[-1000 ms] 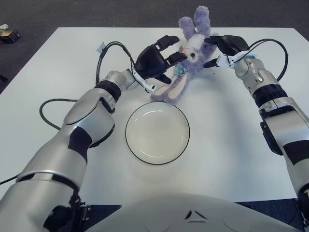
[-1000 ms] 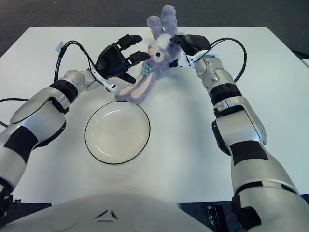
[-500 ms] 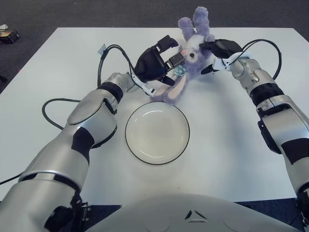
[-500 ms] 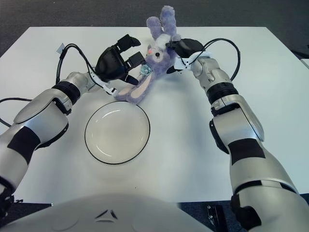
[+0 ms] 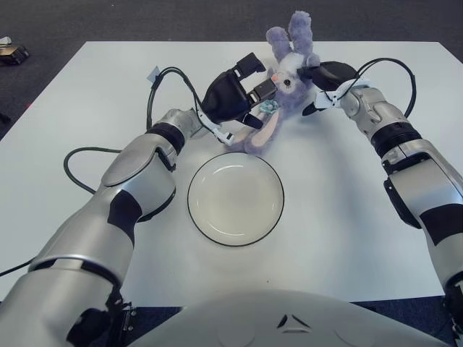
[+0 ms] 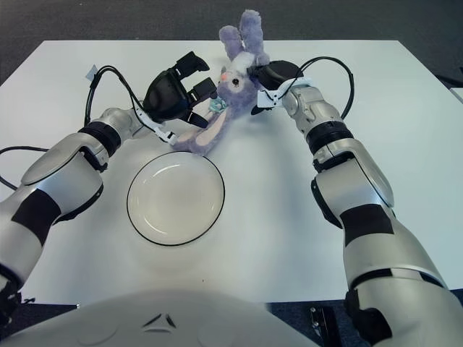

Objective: Put the doll into the plate.

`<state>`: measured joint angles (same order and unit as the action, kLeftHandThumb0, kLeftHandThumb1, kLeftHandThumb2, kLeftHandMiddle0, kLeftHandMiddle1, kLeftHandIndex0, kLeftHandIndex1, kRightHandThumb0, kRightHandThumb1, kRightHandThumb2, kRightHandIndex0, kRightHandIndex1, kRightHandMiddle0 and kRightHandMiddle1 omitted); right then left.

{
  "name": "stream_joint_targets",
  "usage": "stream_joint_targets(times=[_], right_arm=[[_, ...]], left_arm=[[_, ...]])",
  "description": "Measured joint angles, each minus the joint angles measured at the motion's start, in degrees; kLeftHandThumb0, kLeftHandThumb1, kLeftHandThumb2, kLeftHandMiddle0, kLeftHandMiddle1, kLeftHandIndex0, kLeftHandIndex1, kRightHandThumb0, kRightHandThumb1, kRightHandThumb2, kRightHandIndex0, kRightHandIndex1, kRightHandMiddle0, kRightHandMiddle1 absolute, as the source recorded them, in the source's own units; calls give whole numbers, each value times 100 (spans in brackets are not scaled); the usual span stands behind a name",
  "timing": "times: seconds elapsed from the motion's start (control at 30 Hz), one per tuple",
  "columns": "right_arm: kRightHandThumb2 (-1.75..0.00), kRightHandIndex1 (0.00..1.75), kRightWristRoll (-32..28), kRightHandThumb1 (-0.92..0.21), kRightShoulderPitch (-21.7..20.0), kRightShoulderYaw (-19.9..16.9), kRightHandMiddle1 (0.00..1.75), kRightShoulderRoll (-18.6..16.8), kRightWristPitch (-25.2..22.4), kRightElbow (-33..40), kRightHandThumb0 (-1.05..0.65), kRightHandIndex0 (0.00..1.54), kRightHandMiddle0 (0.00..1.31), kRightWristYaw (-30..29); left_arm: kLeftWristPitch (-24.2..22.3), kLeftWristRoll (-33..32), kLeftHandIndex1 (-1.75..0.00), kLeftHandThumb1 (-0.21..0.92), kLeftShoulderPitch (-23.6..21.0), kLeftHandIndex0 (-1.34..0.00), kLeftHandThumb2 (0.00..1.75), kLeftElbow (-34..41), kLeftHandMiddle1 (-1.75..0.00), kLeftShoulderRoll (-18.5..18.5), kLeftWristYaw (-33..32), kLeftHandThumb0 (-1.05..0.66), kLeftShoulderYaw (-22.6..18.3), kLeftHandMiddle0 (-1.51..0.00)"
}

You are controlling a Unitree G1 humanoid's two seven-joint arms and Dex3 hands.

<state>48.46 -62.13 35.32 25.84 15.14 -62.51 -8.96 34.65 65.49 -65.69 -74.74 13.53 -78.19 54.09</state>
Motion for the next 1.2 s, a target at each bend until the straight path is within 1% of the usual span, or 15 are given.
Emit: stream_joint_targets(times=[0.07,0.1,0.23,0.3,0.33,0.4,0.47,0.57,0.7,0.83,0.93,1.03,1.07,1.1,1.2], right_arm=[[-22,147,90,-92,1,71,104,0,-62,-26,10,48,51,-166],[-21,149,129,-92,1,95,106,0,-89,-37,7,49,52,-232],[-17,144,264,-91,5,211,104,0,-201,-76,2,53,63,-512],[-24,137,287,-85,11,253,106,-1,-231,-95,1,58,66,-615],[-31,135,291,-80,13,267,111,-1,-243,-110,1,60,66,-655],[-48,131,292,-70,14,285,121,-1,-251,-133,0,65,63,-711],[-70,130,288,-58,16,293,136,-1,-249,-151,0,68,58,-766],[-85,129,268,-50,27,278,148,0,-231,-166,0,71,54,-862],[-92,129,200,-46,84,219,154,21,-145,-170,0,73,52,-991],[-93,129,183,-45,137,207,155,42,-104,-158,0,73,51,-1030],[-94,130,112,-45,404,56,154,214,-82,314,0,73,51,-974],[-94,131,-46,-45,780,-155,153,410,-104,960,0,74,51,-802],[-100,136,-72,-42,890,-220,155,461,-130,1138,0,73,50,-725],[-114,147,-110,-36,1016,-284,162,502,-162,1343,0,71,48,-635],[-122,155,-208,-32,1338,-459,166,559,-311,1828,0,70,47,-376]], left_arm=[[-7,-1,-172,92,0,-20,50,0,-129,0,1,-34,-8,-13],[-11,-1,-173,92,0,-20,50,0,-129,0,2,-34,-10,-13],[-28,-2,-172,92,0,-20,50,0,-129,-3,9,-34,-23,-12],[-49,-3,-172,92,0,-20,50,0,-129,-8,18,-34,-30,-12],[-64,-4,-172,92,0,-20,50,0,-129,-11,26,-34,-35,-12],[-76,-6,-172,92,0,-20,50,0,-129,-16,39,-34,-43,-12],[-86,-10,-172,92,0,-21,50,0,-128,-22,58,-34,-54,-12],[-116,-13,-172,92,0,-21,50,0,-128,-29,72,-34,-64,-12],[-137,-24,-171,92,0,-21,49,0,-128,-29,101,-34,-78,-12],[-143,-29,-171,92,0,-21,49,0,-127,-29,124,-34,-83,-12],[-166,-42,-171,92,0,-22,49,6,-126,-50,151,-34,-105,-12],[-194,-76,-171,92,0,-22,49,6,-125,-51,185,-34,-136,-12],[-204,-84,-171,92,0,-22,49,7,-125,-50,192,-34,-147,-12],[-213,-95,-171,92,0,-22,48,7,-125,-44,199,-34,-156,-12],[-235,-103,-171,92,0,-22,48,7,-124,-34,221,-34,-172,-12]])
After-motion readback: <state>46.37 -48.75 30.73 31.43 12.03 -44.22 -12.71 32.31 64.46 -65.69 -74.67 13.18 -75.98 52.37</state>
